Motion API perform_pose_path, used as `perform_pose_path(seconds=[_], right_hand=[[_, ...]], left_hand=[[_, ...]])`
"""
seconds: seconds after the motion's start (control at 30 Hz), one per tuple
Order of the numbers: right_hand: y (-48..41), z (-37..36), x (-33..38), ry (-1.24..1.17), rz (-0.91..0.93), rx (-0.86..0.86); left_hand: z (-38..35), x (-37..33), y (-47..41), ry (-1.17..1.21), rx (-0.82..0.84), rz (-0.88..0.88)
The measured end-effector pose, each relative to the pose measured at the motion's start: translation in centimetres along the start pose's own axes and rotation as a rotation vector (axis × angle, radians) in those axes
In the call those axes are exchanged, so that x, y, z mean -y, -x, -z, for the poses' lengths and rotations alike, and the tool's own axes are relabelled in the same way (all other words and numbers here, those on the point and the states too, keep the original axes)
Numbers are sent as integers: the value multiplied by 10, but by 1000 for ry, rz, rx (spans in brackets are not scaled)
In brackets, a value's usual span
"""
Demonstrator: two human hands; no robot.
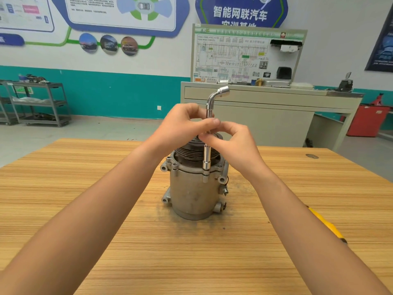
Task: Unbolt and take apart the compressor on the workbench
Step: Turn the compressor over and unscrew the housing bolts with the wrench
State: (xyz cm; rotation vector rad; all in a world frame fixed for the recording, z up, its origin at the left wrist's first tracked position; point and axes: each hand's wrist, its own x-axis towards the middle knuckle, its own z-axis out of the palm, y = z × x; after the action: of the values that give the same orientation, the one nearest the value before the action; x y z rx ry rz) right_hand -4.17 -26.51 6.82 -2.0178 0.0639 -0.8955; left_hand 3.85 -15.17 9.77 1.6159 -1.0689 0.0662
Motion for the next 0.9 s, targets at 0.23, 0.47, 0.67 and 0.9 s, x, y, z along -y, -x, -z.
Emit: perform_pose_path(seconds=[0.23,0.47,0.67,0.9], right_hand=[[-5,10,2,-19,0,151],[0,3,-5,15,-17,43],[-5,5,-1,-53,-8,204],[0,1,-4,11,7,50]], left_hand=[[8,0,2,23,187,1],[0,1,3,-20,68,29],[8,-2,3,-28,193,15],[3,-1,0,-49,28,1]])
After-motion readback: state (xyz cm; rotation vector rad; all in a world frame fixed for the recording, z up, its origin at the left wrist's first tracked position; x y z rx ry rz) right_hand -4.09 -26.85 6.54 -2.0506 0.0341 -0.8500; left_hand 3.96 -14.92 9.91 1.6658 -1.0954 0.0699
